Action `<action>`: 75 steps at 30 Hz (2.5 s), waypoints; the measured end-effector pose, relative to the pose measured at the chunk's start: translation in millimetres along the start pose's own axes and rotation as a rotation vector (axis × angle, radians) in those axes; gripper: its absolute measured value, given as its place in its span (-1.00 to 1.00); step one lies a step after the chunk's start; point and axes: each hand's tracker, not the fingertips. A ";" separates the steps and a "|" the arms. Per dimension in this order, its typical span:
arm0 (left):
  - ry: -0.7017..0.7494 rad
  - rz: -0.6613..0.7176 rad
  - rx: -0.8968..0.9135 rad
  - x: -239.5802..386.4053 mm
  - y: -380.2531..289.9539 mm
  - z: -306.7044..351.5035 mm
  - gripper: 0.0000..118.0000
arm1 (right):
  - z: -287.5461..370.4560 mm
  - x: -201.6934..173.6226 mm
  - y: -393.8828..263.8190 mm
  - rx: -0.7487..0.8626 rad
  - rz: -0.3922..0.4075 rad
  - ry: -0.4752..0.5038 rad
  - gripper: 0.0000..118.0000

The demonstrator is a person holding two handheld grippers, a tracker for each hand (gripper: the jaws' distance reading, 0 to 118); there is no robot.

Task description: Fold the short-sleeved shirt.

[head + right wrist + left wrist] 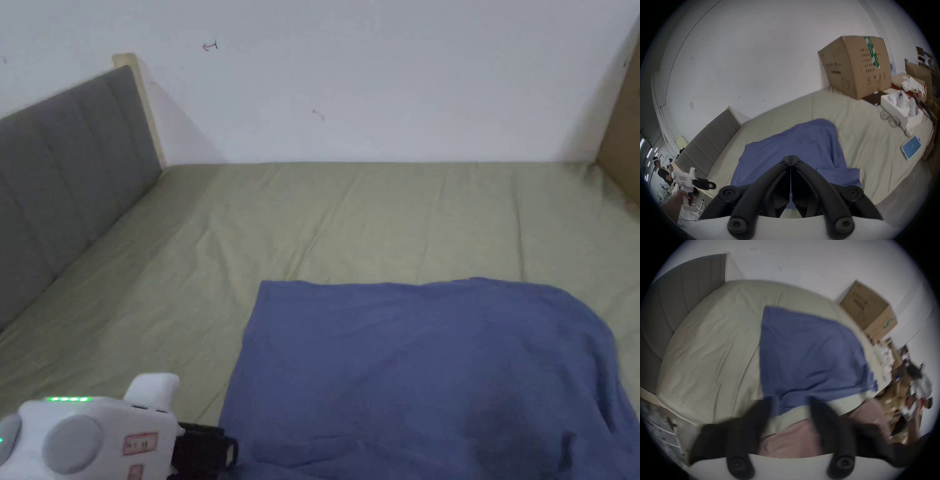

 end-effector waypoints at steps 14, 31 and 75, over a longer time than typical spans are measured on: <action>-0.028 0.020 0.005 0.6 -24.0 -56.7 -0.96 | -17.9 19.1 -22.1 -0.151 -0.027 -0.041 -0.99; -0.018 -0.004 0.145 22.1 -41.9 -10.3 -0.96 | -97.1 130.4 -72.9 -0.761 -0.012 -0.313 0.95; 0.011 0.152 0.132 -34.4 144.4 -152.2 0.60 | -287.4 103.2 49.8 -0.494 0.026 -0.332 0.28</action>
